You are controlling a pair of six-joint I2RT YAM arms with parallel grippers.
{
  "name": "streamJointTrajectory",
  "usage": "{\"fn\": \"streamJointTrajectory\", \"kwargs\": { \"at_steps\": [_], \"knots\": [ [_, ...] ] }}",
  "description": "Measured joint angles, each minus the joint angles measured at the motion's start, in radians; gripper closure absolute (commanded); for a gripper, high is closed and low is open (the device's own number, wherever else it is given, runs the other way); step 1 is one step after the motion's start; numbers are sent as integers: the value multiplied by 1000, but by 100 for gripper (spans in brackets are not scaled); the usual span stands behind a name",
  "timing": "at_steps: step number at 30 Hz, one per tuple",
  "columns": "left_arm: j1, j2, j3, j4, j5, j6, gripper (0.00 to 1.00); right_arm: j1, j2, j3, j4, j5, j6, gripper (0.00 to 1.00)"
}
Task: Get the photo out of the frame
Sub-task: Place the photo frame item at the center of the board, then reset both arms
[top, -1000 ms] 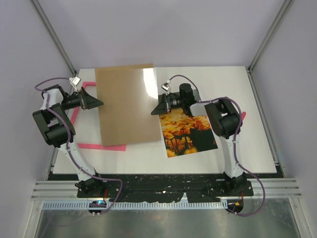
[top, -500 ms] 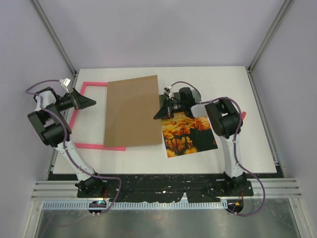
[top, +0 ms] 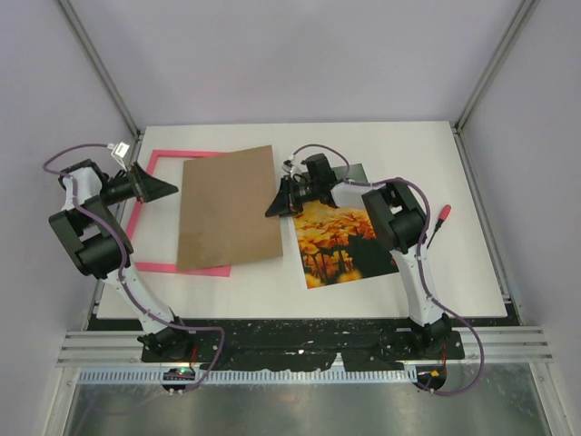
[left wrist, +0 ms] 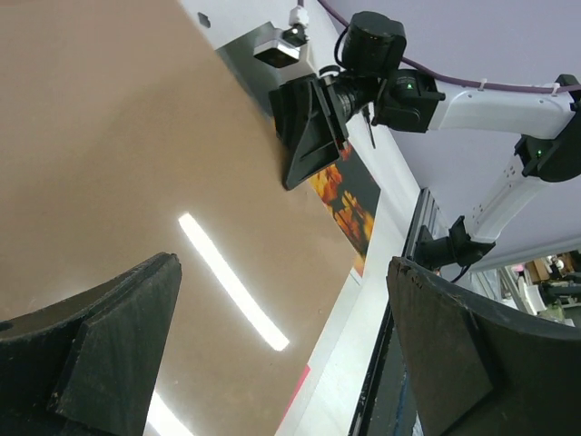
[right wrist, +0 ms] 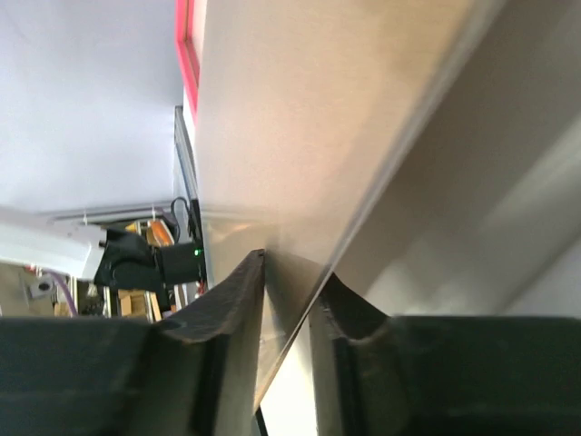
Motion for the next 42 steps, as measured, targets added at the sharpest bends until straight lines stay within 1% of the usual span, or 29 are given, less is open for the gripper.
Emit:
{"fn": "streamJointTrajectory", "kwargs": {
  "at_steps": [1, 3, 9, 11, 12, 15, 16, 20, 23, 27, 31, 35, 38, 39, 41, 42],
  "knots": [
    [0, -20, -5, 0, 0, 0, 0, 12, 5, 16, -16, 21, -13, 57],
    [0, -51, -14, 0, 3, 0, 0, 37, 13, 40, -46, 63, -46, 48],
    [0, -104, -39, 0, 3, 0, 0, 92, 45, 119, -164, 125, -117, 34],
    [0, -108, -43, 0, 3, 0, 0, 109, 47, 167, -225, 166, -154, 32],
    [0, -109, -47, 0, 3, 0, 0, 121, 48, 191, -257, 193, -175, 25],
    [0, -115, -63, 0, 3, 3, 0, 162, 51, 259, -343, 272, -229, 21],
    [0, -116, -65, 0, 3, 4, 0, 174, 51, 275, -362, 299, -246, 19],
    [0, -116, -86, 0, 3, 17, 0, 228, 52, 318, -425, 385, -309, 16],
    [0, -116, -105, 0, 3, 30, 0, 249, 40, 315, -438, 430, -357, 16],
    [-2, -116, -128, 0, 3, 55, 0, 255, -14, 257, -463, 494, -439, 15],
    [-8, -116, -146, 0, 3, 71, 0, 247, -65, 219, -534, 555, -521, 14],
    [-16, -134, -190, 1, 2, 73, 0, 243, -126, 192, -589, 675, -602, 14],
    [-20, -204, -200, 2, -2, 65, 0, 242, -246, 91, -583, 780, -661, 14],
    [-21, -249, -196, 2, -4, 56, 0, 242, -295, 55, -578, 812, -684, 14],
    [-27, -321, -161, -6, -5, 47, 0, 242, -398, -9, -555, 864, -744, 14],
    [-35, -356, -111, -8, -4, 38, 0, 242, -448, -36, -541, 887, -780, 14]
  ]
}}
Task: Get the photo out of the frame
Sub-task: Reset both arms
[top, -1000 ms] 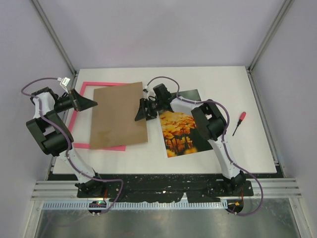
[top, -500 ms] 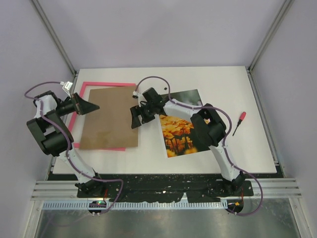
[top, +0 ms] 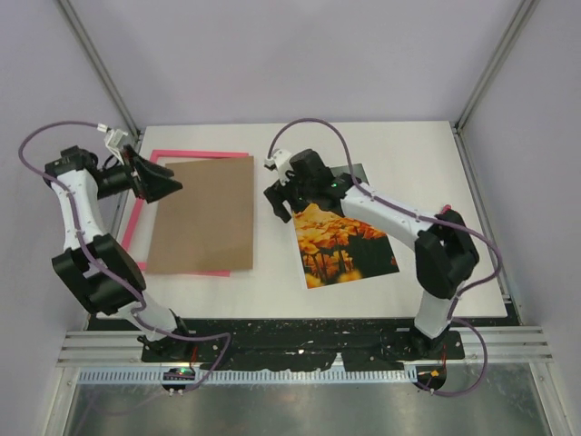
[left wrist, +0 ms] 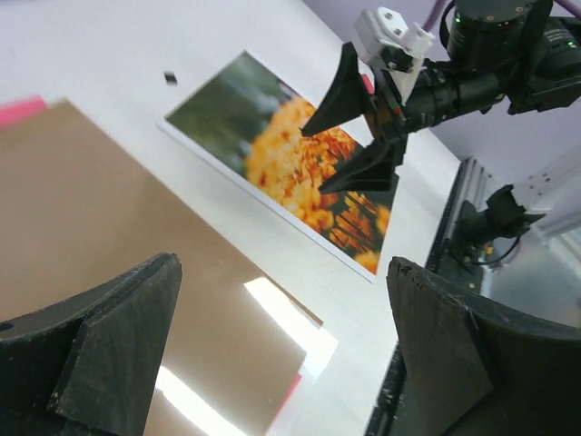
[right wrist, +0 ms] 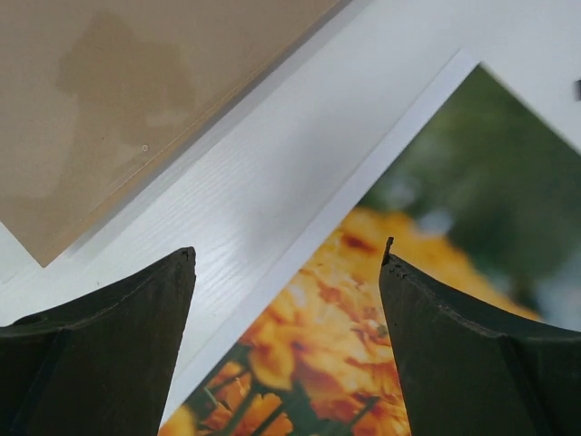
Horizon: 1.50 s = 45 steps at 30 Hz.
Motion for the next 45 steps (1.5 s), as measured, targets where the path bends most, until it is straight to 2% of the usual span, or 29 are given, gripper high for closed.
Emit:
{"fn": "streamJointTrajectory", "kwargs": {
  "at_steps": [4, 6, 8, 11, 13, 19, 24, 30, 34, 38, 41, 45],
  "knots": [
    [-26, -66, 190, 6, 9, -33, 0, -10, -180, -91, 80, 79, -142, 13],
    [-34, -84, 261, 7, 14, -39, 0, -23, -261, -141, 117, 106, -214, 4],
    [-40, -85, 319, 7, 18, -42, 0, -48, -330, -190, 140, 118, -273, 1],
    [-64, -60, 415, 8, -9, -97, 0, -122, -417, -245, 119, 96, -351, 1],
    [-107, -63, 422, 26, -81, -176, 0, -176, -443, -246, 67, 68, -388, 1],
    [-304, -343, -35, 380, -493, -522, 0, -275, -474, -264, -69, 42, -409, 1],
    [-319, -498, -183, 636, -719, -675, 0, -384, -575, -349, -109, 42, -372, 1],
    [-319, -747, -505, 911, -950, -721, 0, -692, -698, -435, -92, -18, -275, 0],
    [-319, -876, -642, 963, -1045, -711, 0, -913, -780, -515, -69, -145, -221, 1],
    [-318, -912, -677, 961, -1106, -692, 0, -1050, -850, -592, -25, -287, -189, 1],
    [-305, -929, -709, 957, -1107, -672, 1, -1099, -897, -653, 16, -344, -156, 1],
    [-277, -977, -797, 962, -1094, -662, 0, -1105, -972, -722, 84, -360, -102, 0]
  ]
}}
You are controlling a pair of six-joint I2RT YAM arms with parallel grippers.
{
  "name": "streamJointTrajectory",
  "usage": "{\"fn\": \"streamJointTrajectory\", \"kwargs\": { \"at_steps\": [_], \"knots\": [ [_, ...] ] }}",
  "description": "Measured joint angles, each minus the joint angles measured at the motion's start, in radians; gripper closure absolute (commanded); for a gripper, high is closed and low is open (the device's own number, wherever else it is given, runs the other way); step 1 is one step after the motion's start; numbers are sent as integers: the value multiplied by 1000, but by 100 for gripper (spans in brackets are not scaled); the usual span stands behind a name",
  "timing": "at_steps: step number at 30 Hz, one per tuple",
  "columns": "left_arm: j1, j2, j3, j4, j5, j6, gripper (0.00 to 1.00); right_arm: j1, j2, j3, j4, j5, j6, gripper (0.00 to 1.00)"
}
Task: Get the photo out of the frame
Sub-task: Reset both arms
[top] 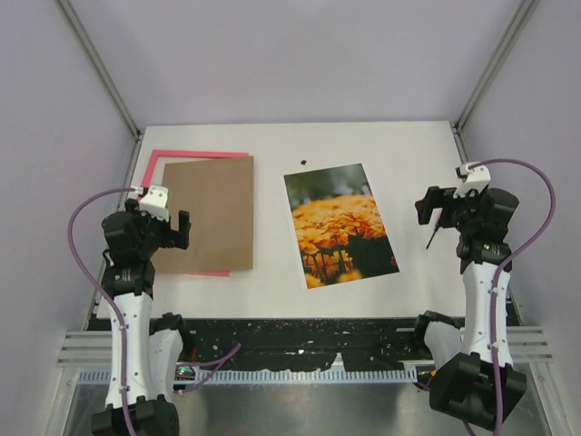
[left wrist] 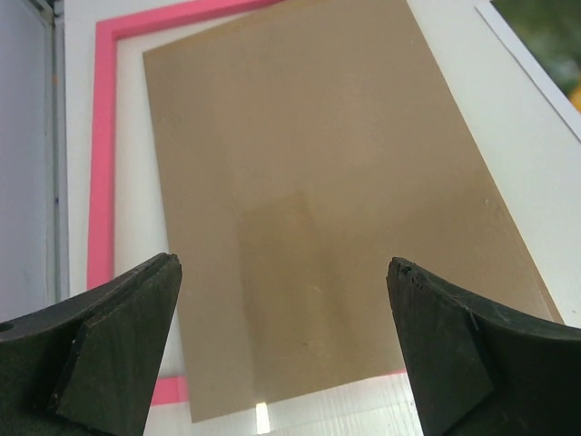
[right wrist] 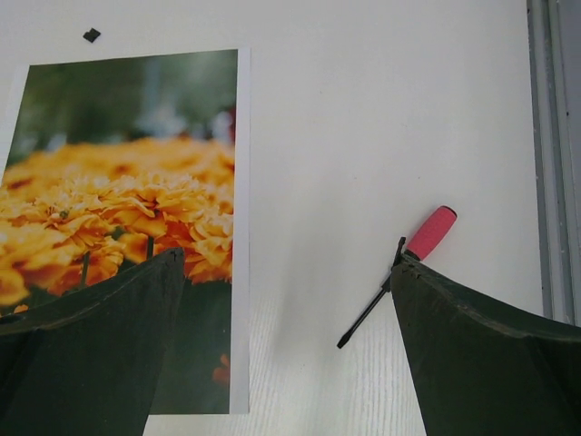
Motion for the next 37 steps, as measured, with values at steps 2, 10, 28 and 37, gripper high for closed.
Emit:
{"fn": "streamJointTrajectory", "kwargs": {
  "at_steps": [2, 10, 28, 37],
  "knots": [
    [16, -35, -55, 0, 17, -2, 0, 0, -52, -38, 39, -6, 26, 1],
    [26, -183, -198, 19, 68, -5, 0, 0, -196, -93, 108, -25, 54, 2],
    [27, -300, -262, 101, 95, -5, 0, 0, -265, -177, 146, 25, 50, 2],
    [27, -303, -264, 105, 95, -5, 0, 0, -287, -179, 160, 47, 50, 3]
  ]
}}
